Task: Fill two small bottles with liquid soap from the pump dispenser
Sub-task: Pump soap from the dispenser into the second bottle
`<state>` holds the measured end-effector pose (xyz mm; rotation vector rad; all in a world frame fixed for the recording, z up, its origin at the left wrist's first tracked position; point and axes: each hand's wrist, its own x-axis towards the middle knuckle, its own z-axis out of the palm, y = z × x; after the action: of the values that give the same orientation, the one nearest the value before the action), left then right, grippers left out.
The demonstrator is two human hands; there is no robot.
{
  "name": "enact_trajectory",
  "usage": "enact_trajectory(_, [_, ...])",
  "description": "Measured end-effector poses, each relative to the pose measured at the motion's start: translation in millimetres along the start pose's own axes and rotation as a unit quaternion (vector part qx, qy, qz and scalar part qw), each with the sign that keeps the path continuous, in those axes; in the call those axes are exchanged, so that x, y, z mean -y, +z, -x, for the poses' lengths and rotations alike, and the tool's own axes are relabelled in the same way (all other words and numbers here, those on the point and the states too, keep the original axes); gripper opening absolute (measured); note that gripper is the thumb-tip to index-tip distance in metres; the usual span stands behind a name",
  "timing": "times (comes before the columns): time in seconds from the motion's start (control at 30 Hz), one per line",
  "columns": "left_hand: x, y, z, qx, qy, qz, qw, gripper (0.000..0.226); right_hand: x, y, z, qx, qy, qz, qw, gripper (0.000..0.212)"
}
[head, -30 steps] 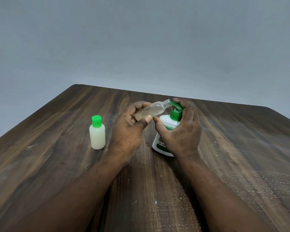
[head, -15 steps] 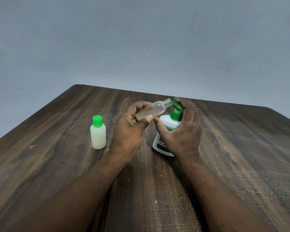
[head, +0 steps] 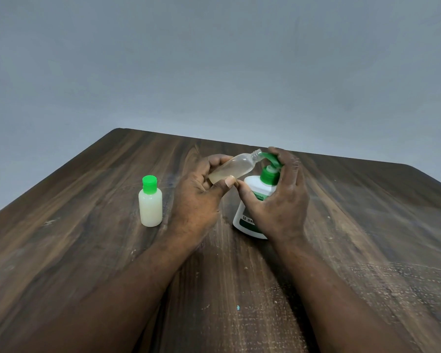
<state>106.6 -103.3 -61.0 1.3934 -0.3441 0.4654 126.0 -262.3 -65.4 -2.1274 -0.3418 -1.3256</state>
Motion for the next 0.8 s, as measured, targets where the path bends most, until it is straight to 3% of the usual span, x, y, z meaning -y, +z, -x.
enact_trajectory(0.8, [-0.1,-3.0,-0.6,-0.004,-0.012,-0.008,1.0,0.033,-1.8,4.6,1.8,-0.011,0.003,0.003,1.0,0.076])
